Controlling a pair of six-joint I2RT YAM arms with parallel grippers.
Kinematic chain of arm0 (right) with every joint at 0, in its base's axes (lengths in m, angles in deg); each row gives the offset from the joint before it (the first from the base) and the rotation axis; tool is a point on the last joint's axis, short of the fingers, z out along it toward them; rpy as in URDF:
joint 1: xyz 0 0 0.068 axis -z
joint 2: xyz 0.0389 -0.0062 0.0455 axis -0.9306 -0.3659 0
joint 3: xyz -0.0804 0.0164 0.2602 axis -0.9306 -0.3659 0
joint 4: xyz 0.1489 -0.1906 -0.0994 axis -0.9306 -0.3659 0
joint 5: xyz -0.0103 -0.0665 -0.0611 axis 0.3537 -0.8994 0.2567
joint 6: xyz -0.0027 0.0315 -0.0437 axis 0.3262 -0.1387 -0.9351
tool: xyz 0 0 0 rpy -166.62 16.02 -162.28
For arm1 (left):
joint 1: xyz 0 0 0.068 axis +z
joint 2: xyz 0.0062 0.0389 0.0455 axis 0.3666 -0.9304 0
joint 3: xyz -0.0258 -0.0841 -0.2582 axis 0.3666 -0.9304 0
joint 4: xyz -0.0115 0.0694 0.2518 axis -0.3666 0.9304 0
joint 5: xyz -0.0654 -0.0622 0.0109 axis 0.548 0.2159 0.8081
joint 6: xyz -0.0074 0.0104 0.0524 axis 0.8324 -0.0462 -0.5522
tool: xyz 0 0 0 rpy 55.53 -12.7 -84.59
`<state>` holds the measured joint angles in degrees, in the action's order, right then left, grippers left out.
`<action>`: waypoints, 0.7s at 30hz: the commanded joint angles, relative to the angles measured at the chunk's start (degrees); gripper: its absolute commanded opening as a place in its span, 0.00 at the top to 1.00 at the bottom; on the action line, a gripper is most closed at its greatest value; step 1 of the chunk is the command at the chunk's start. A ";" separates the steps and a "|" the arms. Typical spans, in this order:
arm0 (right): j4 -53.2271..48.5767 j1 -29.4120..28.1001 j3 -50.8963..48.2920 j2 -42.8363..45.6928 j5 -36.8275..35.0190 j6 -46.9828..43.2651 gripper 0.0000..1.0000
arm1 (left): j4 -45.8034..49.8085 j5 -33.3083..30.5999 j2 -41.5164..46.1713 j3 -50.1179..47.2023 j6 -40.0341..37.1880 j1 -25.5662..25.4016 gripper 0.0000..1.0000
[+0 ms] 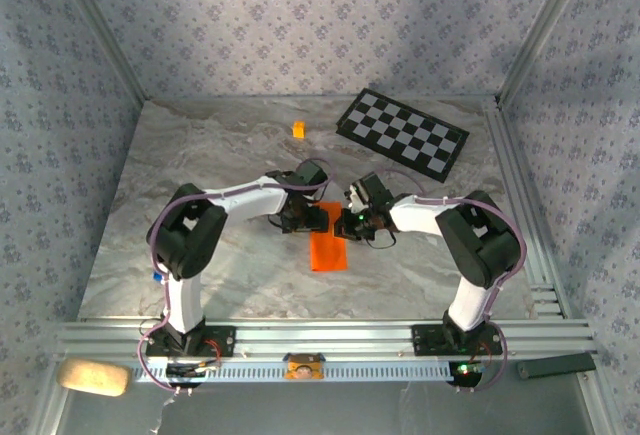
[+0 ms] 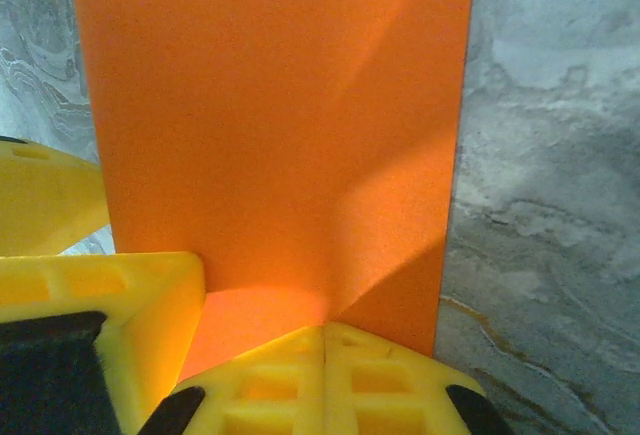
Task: Fold a paper plane with a square sheet of paper (pick it up from the middle)
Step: Hold the square sheet of paper at the center of the table.
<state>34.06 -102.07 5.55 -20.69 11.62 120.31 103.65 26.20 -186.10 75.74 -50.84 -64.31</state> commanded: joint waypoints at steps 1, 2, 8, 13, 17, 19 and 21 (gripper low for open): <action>-9.99 -0.47 -1.87 -4.92 -9.01 -1.39 1.00 | -5.39 -0.52 3.47 -1.78 0.85 0.93 0.32; -10.30 -0.47 -1.68 -4.97 -9.29 -1.39 1.00 | -5.45 -0.59 4.64 -2.33 1.27 1.23 0.32; -11.80 -0.47 -1.03 -5.40 -10.36 -1.32 1.00 | -11.88 3.65 13.00 -7.48 4.05 3.10 0.43; -11.98 -0.56 -0.67 -5.52 -10.23 -0.99 1.00 | -23.11 17.52 13.19 -11.13 6.62 4.82 0.75; -11.46 -0.65 -0.80 -5.14 -10.37 -0.26 1.00 | -27.12 21.77 10.68 -11.90 7.41 4.92 0.94; -11.54 -0.65 -0.69 -5.15 -10.52 -0.15 1.00 | -26.80 21.45 9.43 -12.31 7.42 5.08 1.00; -11.54 -0.65 -0.64 -5.14 -10.47 -0.16 1.00 | -26.30 21.00 8.27 -12.57 7.36 5.24 1.00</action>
<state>30.83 -102.45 7.60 -21.30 10.22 120.33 79.24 44.45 -176.14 64.16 -43.85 -59.68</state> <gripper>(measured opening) 0.052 0.044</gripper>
